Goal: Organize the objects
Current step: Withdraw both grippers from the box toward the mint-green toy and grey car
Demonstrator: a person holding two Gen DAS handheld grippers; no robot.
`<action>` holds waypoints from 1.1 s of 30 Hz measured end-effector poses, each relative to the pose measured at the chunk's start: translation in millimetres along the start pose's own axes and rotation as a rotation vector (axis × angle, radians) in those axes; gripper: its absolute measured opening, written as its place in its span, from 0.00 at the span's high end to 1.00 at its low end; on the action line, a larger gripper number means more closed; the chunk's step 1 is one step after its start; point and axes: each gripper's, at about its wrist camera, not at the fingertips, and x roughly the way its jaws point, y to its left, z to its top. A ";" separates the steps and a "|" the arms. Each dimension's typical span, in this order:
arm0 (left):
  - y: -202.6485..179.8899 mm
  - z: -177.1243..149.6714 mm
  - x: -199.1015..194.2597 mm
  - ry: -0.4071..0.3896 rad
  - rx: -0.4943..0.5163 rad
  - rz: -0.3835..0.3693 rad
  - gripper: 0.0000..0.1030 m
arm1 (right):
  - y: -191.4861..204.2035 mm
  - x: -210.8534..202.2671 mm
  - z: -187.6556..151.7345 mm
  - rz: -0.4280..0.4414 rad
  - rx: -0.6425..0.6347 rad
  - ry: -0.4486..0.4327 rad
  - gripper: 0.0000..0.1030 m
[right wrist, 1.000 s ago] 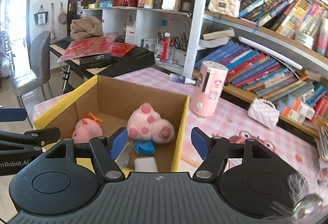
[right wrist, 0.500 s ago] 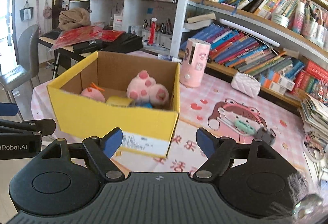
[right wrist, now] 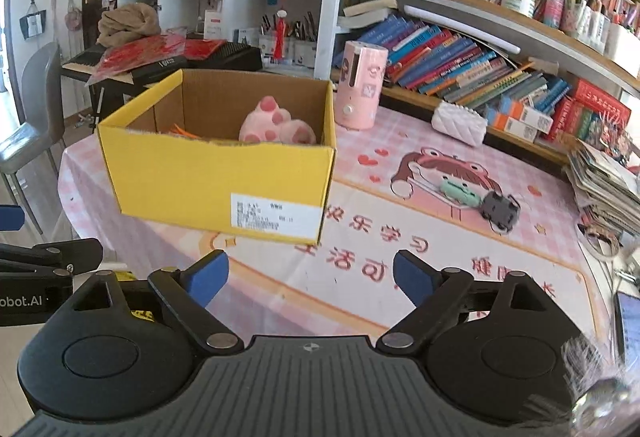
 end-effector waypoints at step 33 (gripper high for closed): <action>-149.8 42.9 54.2 0.021 0.224 -0.266 0.14 | -143.9 5.1 -23.3 -0.296 0.198 0.103 0.03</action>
